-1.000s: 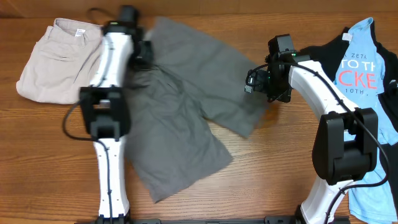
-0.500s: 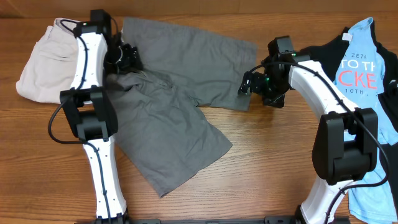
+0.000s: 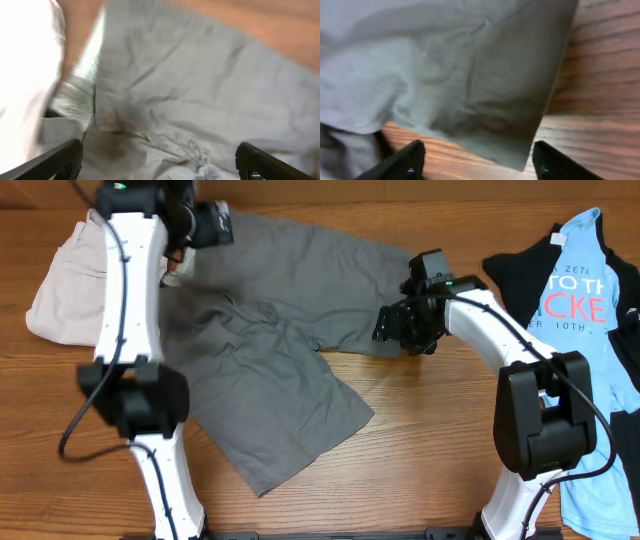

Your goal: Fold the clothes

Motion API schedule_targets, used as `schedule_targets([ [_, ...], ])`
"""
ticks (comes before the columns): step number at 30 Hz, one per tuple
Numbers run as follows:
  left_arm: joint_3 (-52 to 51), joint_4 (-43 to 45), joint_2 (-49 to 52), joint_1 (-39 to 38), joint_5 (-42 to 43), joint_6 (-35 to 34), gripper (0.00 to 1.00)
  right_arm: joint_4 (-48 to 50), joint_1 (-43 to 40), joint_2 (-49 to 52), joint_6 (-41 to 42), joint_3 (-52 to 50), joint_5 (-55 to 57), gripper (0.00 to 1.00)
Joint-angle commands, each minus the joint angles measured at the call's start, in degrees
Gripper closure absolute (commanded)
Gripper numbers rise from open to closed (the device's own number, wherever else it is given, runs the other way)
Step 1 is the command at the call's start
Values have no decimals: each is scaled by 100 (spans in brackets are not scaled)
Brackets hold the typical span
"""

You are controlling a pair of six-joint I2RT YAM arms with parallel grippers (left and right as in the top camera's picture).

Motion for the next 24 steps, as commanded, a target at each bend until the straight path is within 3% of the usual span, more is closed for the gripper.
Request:
schedule_targets([
  [1,107,-101,-474,48,-151,219,0,280,-7,-184,-28,-234,267,35],
  [4,107,-175,-634,48,-170,275,0,413,-7,-184,-48,-289,354,66],
  [5,107,-219,-658,46,-168,328,0,452,-22,-184,-50,-286,437,81],
  [7,107,-341,-669,48,-170,348,1,570,-76,-184,-70,-286,525,96],
  [11,105,-614,-667,48,-313,409,2,1043,-306,-184,-463,-286,586,96],
  [20,105,-992,-667,46,-452,520,2,2234,-1274,13,-826,-275,417,82],
  [24,105,-1054,-667,46,-450,518,3,2529,-1473,269,-944,-225,409,80],
])
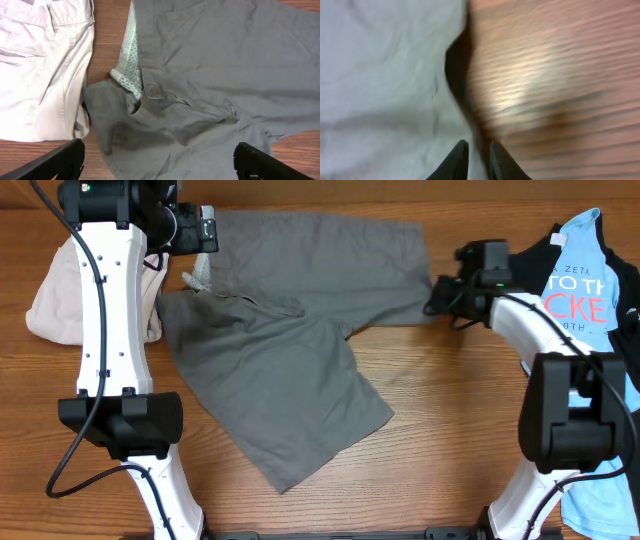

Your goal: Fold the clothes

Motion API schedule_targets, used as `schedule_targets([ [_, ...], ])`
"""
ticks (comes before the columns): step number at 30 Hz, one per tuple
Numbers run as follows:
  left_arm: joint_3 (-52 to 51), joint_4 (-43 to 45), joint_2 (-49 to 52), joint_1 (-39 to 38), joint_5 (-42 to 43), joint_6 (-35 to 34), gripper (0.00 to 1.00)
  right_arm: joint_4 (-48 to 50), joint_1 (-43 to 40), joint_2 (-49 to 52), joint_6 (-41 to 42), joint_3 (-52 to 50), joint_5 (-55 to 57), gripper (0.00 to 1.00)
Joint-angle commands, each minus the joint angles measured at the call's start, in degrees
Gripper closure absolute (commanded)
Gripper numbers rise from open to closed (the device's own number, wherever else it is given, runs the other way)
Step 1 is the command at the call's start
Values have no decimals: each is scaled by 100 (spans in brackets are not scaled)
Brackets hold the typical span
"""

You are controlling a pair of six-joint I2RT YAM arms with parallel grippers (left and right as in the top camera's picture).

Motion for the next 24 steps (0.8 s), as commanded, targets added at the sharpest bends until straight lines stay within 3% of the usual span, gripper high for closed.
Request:
schedule_targets([
  [1,28,-72,-26,46,-61,107,3,190,-101,271,-210,96,-7,80],
  [6,28,-284,-26,46,-63,109,3,129,-221,385,-227,446,-79,79],
  [7,28,-330,-26,46,-66,142,3,-35,-240,385,-227,579,-199,75],
  [8,28,-385,-26,46,-109,179,4,-293,-256,382,-225,765,-339,66],
  [10,28,-516,-26,46,-350,190,4,-1121,-264,367,-225,1285,-597,29],
  [11,28,-577,-26,46,-417,192,4,-1445,-264,348,-227,1464,-656,25],
  [14,28,-874,-48,66,-503,195,4,-2677,-234,72,-225,2140,-719,20],
  [24,28,-1252,-566,55,-400,232,8,-4527,131,-1545,-138,2439,-831,18],
])
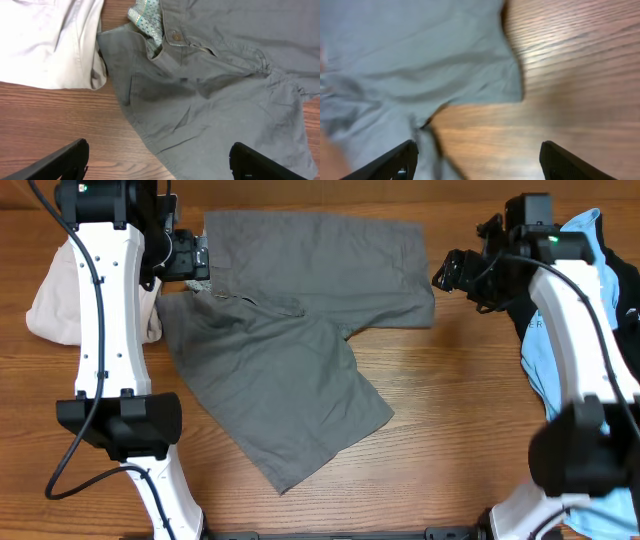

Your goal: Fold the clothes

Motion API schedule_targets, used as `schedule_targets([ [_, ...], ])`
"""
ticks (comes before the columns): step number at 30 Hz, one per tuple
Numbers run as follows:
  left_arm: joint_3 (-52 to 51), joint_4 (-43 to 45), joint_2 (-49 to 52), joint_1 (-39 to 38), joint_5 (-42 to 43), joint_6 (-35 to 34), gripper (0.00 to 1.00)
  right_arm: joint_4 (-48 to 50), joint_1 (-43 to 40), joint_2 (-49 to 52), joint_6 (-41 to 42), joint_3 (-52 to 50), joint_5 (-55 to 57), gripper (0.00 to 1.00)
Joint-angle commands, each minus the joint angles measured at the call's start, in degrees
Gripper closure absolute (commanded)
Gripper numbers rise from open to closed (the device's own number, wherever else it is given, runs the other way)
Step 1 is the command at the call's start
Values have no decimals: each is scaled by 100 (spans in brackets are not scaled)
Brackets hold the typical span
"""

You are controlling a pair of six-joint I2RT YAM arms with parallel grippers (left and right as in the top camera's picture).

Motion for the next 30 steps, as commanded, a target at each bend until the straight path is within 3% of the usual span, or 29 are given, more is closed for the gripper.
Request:
schedule_targets([
  [1,28,-13,-605,17,61,96,7,-442,199,-859,24,210,-118,18],
  [11,-214,-13,-1714,11,271,55,7,-2048,857,-1974,374,205,-15,17],
  [17,-1672,-11,-2227,11,243,76,7,-2610,1934,-2157,1082,-179,581,15],
  [22,-2879,184,-2260,24,57,76,9,-2197,2640,-2157,1534,-1086,564,15],
  [26,-3897,1027,-2260,22,101,17,9,-807,3475,-2155,1987,-2826,560,15],
  [30,-4374,1456,-2260,15,116,-11,10,363,3569,-2133,1985,-3891,791,14],
])
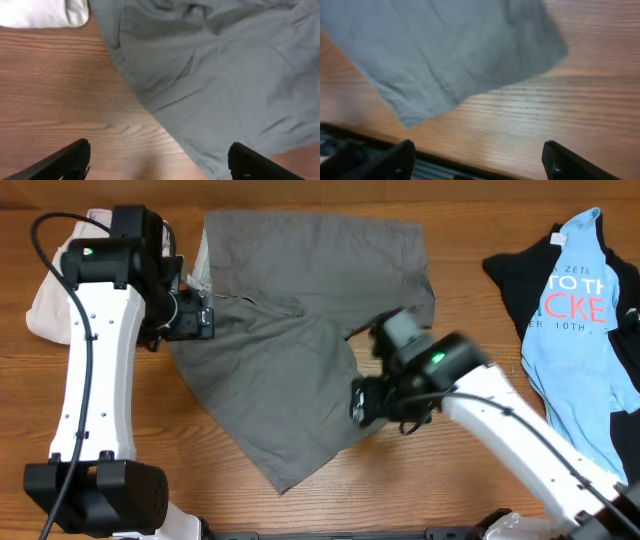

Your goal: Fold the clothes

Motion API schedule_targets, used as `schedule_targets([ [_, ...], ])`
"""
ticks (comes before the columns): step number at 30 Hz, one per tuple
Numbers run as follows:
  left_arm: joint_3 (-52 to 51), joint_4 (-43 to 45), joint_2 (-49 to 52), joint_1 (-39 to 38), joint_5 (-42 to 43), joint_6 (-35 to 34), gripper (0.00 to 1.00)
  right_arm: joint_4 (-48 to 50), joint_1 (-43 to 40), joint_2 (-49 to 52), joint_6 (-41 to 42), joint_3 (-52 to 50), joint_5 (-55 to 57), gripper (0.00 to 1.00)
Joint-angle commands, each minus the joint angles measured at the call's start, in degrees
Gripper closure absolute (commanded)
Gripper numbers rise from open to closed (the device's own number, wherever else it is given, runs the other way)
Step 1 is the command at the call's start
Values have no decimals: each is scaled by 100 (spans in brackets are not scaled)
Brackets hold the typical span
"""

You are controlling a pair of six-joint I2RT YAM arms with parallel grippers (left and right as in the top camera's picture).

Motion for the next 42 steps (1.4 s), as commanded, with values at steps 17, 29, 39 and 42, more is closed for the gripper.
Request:
schedule_targets([
  [17,-682,772,-33,13,7,0,9,2909,-131,629,-723,-1810,721,11],
  [29,-684,769,-33,4,11,-2,9,3141,-431,826,-756,-1810,837,69],
  [39,-684,754,-33,-17,157,0,9,2940,-1261,826,-1067,-1808,734,96],
  [42,-684,754,-33,-17,157,2,9,2837,-1825,826,-1266,-1803,737,96],
])
